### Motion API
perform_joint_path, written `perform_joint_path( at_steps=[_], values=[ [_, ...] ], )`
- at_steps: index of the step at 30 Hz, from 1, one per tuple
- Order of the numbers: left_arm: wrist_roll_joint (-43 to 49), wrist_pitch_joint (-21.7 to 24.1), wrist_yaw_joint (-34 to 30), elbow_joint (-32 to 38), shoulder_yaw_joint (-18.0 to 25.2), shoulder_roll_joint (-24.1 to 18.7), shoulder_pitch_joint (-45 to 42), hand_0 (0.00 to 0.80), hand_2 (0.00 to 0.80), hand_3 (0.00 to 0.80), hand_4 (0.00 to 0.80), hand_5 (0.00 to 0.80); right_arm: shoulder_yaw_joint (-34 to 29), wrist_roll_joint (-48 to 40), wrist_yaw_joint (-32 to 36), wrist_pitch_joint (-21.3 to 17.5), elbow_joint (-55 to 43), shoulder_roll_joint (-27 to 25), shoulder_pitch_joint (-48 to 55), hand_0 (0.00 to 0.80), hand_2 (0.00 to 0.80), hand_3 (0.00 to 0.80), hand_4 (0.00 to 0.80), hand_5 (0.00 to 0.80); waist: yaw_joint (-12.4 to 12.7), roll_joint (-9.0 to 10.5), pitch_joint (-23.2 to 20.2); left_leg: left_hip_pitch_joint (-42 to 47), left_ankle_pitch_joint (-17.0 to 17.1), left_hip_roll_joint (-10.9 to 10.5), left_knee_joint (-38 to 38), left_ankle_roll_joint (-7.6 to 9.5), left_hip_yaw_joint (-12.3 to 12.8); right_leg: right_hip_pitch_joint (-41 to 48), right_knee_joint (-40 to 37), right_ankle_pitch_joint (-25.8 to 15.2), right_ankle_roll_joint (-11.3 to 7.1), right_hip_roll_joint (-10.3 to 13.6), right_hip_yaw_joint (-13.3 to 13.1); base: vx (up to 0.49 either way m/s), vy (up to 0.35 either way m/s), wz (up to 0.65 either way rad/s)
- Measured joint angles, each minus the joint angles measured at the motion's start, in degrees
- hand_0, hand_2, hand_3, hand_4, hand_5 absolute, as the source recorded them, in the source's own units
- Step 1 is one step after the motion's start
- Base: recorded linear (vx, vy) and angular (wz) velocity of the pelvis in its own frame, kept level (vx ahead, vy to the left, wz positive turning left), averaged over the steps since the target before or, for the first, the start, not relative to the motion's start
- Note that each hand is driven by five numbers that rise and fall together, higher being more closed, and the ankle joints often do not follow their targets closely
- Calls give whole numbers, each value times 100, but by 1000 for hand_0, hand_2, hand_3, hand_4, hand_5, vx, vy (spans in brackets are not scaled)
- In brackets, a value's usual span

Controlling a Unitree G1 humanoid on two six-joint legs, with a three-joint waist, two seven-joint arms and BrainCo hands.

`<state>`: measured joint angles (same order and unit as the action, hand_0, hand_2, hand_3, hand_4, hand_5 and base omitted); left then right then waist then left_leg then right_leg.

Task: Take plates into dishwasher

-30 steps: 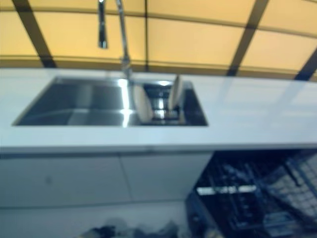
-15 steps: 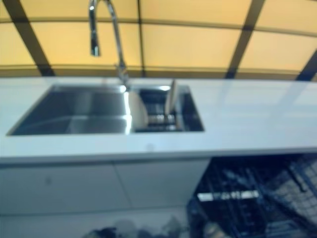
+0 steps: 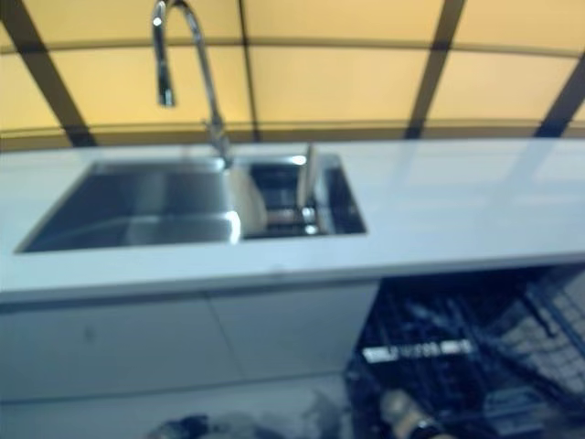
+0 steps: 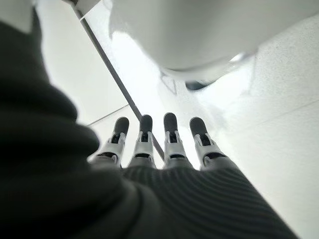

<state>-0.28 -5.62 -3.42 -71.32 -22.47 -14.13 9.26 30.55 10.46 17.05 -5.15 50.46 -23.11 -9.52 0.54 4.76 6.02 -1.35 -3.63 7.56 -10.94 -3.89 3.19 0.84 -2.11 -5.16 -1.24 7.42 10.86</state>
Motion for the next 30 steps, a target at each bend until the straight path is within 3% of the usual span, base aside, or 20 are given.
perform_joint_path(
  at_steps=[1,2,4,5,7,8,10,11,15,20,25,30],
  values=[
    [-1,1,-59,95,-8,15,-1,0,0,0,0,0,-12,-14,231,-8,-431,-297,8,0,0,0,0,0,-39,-47,20,68,5,-77,163,17,15,-31,17,-45,-96,41,8,62,265,1],
    [0,-8,-77,134,1,26,-4,0,0,0,0,0,-57,-60,406,-3,-850,-551,18,0,0,0,0,0,-104,-128,46,190,110,-104,505,-173,-68,-68,52,-107,-227,75,18,43,258,-5],
    [6,-75,-69,147,42,-109,-134,0,0,0,0,0,-118,-136,709,39,-1460,-752,95,0,0,0,0,0,-110,15,-25,412,298,-379,985,54,174,-127,14,19,-372,396,69,15,230,-21],
    [7,-123,-49,148,91,-182,-225,0,0,0,0,0,-137,-207,838,59,-1690,-785,89,0,0,0,0,0,-100,13,-30,508,389,-401,1204,121,326,-135,180,80,-348,470,113,15,158,-33],
    [5,-201,-21,159,269,-349,-460,0,0,0,0,0,-141,-472,1143,187,-2250,-777,79,0,0,0,0,0,-121,-3,-115,724,530,-413,1546,174,435,-235,653,106,-406,327,90,11,67,-28],
    [3,-242,-7,145,294,-480,-490,0,0,0,0,0,-142,-657,1329,210,-2466,-760,25,0,0,0,0,0,-107,20,-129,705,562,-416,1582,170,438,-207,611,202,-498,260,117,-18,14,-10],
    [-8,-255,56,111,400,-582,-513,0,0,0,0,0,-126,-944,1724,219,-2601,-687,-201,0,0,0,0,0,-86,29,-139,658,610,-453,1579,139,509,-94,276,133,-493,240,345,-8,2,-4],
    [-38,-254,103,114,421,-582,-508,0,0,0,0,0,-113,-1030,1894,290,-2719,-678,-280,0,0,0,0,0,-81,45,-156,632,600,-502,1580,130,435,-3,126,135,-469,212,281,47,20,3],
    [-41,-217,59,159,407,-266,-592,0,0,0,0,0,-63,-1516,2704,731,-3280,-734,-458,0,0,0,0,0,-83,-188,-213,600,571,-479,1583,83,381,130,-158,37,-427,91,223,70,28,5],
    [-44,-187,64,158,404,-160,-602,0,0,0,0,0,-45,-1710,3482,1333,-4206,-892,-513,0,0,0,0,0,-99,-134,-253,691,531,-392,1586,8,410,263,-273,16,-382,-7,209,50,-9,-4],
    [-39,-126,63,148,403,-233,-626,0,0,0,0,0,-228,-2314,3533,1569,-4603,-1472,-746,0,0,0,0,0,-110,-30,-318,693,524,-389,1587,-2,447,256,-271,15,-385,-4,191,5,-7,0],
    [-37,-75,59,149,405,-320,-726,0,0,0,0,0,-1370,-3675,2974,1551,-4598,-1939,-1057,0,0,0,0,0,-123,-4,-320,739,522,-375,1587,-4,468,272,-270,14,-386,-9,148,34,-42,-4]
  ],
)
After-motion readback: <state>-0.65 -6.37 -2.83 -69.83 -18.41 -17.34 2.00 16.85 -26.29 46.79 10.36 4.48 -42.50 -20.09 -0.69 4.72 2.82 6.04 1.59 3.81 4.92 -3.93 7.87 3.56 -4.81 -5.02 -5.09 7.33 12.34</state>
